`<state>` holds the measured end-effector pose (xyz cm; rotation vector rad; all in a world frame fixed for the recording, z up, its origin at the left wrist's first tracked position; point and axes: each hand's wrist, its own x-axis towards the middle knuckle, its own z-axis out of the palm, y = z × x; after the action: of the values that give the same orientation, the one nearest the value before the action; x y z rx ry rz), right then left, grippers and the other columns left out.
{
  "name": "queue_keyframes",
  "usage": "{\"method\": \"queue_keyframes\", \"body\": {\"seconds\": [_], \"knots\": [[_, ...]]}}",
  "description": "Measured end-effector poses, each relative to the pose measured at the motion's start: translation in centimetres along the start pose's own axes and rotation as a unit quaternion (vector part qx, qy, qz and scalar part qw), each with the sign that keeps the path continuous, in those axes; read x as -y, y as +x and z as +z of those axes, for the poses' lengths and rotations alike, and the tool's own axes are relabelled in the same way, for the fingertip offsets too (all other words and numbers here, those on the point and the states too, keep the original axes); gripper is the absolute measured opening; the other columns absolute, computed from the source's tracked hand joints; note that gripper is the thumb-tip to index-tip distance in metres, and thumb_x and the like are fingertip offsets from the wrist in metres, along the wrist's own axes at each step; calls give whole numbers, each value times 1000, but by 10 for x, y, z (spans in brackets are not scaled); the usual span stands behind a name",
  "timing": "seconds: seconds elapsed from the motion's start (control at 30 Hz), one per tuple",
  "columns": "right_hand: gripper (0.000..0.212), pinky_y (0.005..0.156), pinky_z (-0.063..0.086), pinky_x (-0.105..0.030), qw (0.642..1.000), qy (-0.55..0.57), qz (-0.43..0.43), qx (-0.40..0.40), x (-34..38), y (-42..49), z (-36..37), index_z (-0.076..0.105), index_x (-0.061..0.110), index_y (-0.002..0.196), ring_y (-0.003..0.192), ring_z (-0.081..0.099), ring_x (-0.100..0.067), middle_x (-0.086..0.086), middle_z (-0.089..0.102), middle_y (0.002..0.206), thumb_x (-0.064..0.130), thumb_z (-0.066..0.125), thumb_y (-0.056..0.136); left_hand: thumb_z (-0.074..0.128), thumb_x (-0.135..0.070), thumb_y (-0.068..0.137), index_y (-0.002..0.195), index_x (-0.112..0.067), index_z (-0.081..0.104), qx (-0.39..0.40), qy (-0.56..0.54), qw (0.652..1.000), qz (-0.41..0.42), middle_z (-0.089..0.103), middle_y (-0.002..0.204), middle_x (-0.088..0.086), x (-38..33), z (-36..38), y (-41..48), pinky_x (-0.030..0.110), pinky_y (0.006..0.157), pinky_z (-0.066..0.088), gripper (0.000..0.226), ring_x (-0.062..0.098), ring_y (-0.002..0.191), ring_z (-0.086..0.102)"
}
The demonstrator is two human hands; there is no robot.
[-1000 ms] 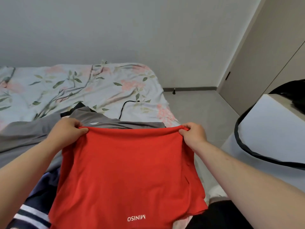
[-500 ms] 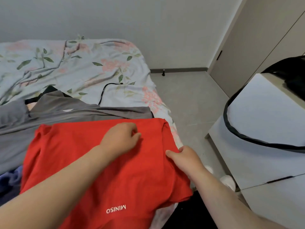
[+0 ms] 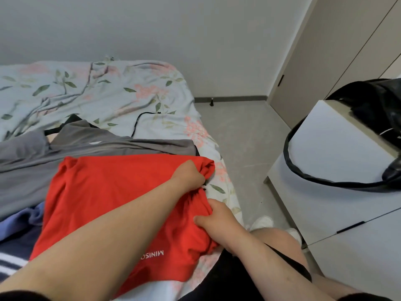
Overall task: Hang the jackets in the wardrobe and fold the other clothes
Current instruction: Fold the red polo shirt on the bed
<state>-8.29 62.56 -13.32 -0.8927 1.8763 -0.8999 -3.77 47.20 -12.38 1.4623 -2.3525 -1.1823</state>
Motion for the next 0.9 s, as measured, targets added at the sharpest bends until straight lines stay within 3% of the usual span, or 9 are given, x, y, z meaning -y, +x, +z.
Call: {"method": "queue_keyframes", "body": {"seconds": [0.07, 0.1, 0.13, 0.23, 0.43, 0.53, 0.67, 0.77, 0.9], "knots": [[14, 66, 52, -25, 999, 10, -36, 4, 15, -9, 13, 67, 17, 89, 70, 64, -7, 1, 72, 81, 12, 63, 77, 61, -12, 88, 96, 8, 67, 4, -152, 988, 3, 71, 78, 16, 6, -26, -17, 34, 76, 59, 22, 24, 80, 71], [17, 70, 53, -26, 998, 13, -55, 5, 24, -12, 22, 66, 21, 92, 74, 66, -9, 2, 72, 85, 12, 63, 78, 63, -7, 78, 84, 11, 64, -20, -194, 981, -14, 55, 84, 25, 11, -42, -25, 46, 76, 24, 20, 34, 86, 58], [20, 73, 54, -27, 997, 14, -74, 7, 35, -15, 31, 64, 23, 95, 78, 67, -10, 2, 72, 87, 13, 63, 77, 60, -8, 67, 73, 5, 61, -46, -209, 976, -36, 64, 57, 12, 20, -58, -32, 23, 52, 33, 14, 27, 53, 62], [25, 76, 54, -29, 991, 13, -131, 34, 69, -22, 68, 62, 24, 99, 82, 67, -12, 4, 71, 89, 14, 63, 77, 53, 1, 70, 74, -8, 57, -92, -243, 963, -66, 55, 62, 9, 53, -107, -51, 28, 52, 38, 10, 21, 56, 49], [34, 85, 49, -26, 975, -34, -191, 106, 117, -25, 161, 61, 16, 117, 95, 63, -19, -2, 68, 108, 15, 66, 83, 45, 7, 74, 72, -12, 52, -176, -247, 944, -127, 45, 46, 3, 148, -184, -86, 19, 39, 28, 21, 16, 35, 39], [47, 89, 45, -17, 967, -27, -190, 166, 124, -31, 194, 56, 15, 130, 99, 60, -11, 4, 63, 115, 18, 67, 84, 44, 7, 75, 78, -4, 58, -211, -213, 943, -146, 50, 60, 13, 189, -203, -95, 29, 47, 33, 18, 20, 46, 44], [45, 85, 51, -30, 963, 20, -121, 241, 108, -38, 195, 59, 19, 128, 82, 61, -15, 3, 61, 98, 15, 68, 85, 54, 0, 78, 85, 5, 66, -259, -137, 943, -156, 66, 70, 20, 213, -200, -104, 35, 56, 41, 15, 27, 59, 57], [15, 58, 49, -23, 985, 83, -81, 126, 84, -28, 158, 67, 22, 90, 56, 57, -9, 4, 58, 71, 9, 62, 85, 66, -16, 84, 101, -10, 65, -318, -143, 924, -156, 66, 81, 1, 212, -178, -137, 31, 61, 44, 18, 15, 71, 62], [13, 66, 45, -18, 999, -3, -17, 38, 46, -25, 127, 60, 25, 98, 76, 59, -2, 11, 63, 85, 22, 64, 85, 76, -24, 80, 98, -11, 61, -332, -102, 923, -166, 67, 83, 2, 222, -131, -206, 37, 65, 49, 27, 21, 74, 64]]}}
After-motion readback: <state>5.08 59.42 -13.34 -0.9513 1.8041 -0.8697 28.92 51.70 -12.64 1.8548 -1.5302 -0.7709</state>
